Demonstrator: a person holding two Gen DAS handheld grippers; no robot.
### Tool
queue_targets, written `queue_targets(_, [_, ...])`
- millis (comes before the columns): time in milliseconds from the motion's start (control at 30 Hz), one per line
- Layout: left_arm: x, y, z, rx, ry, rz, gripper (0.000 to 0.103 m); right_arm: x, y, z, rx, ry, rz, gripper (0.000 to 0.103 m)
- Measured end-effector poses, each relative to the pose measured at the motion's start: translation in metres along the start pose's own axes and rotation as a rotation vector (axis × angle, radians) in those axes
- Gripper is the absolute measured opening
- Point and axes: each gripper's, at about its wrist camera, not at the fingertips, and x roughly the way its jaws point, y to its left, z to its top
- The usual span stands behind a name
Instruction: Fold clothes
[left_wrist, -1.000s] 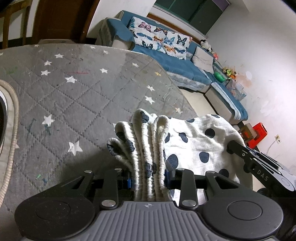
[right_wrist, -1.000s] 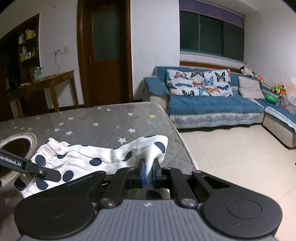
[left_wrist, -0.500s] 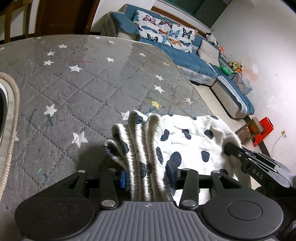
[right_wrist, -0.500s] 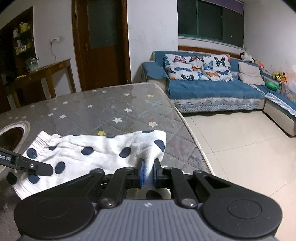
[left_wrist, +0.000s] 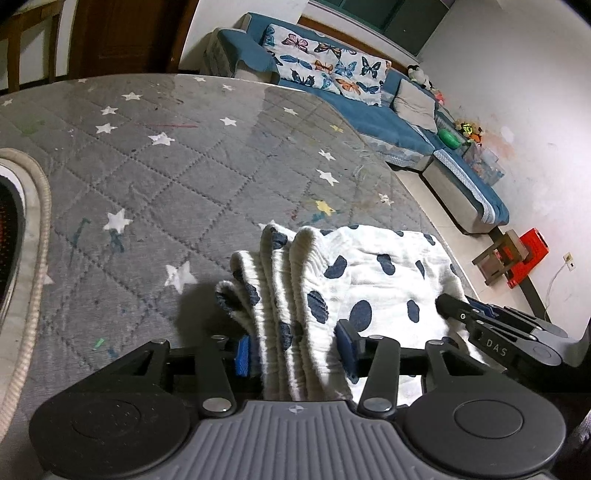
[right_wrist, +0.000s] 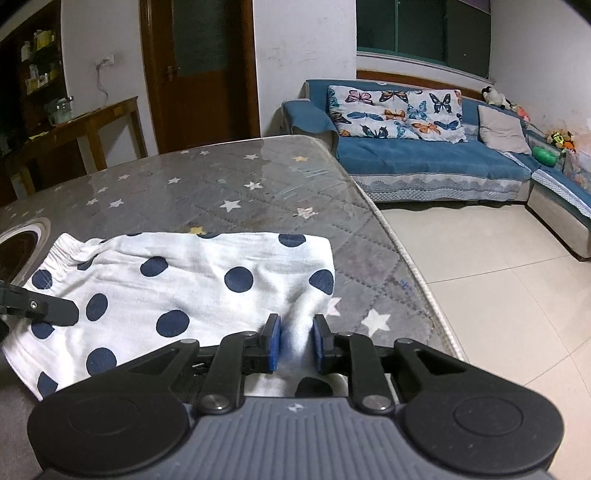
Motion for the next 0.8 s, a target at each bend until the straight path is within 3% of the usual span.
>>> queue_targets(367, [-0.022, 0.011, -0.001, 0.013, -0.006, 0.059, 0.050, -0.017, 0.014, 0.010, -0.034, -0.034, 0.055, 0.025])
queue_targets(500, [-0.029, 0.009, 0.000, 0.029, -0.030, 0.075, 0.057, -0.015, 0.017, 0.021, -0.013, -0.055, 0.079, 0.025])
queue_targets(800, [-0.037, 0.011, 0.003, 0.050, -0.061, 0.081, 0.067, 0.020, 0.024, 0.025, 0.016, 0.012, 0.086, 0.025])
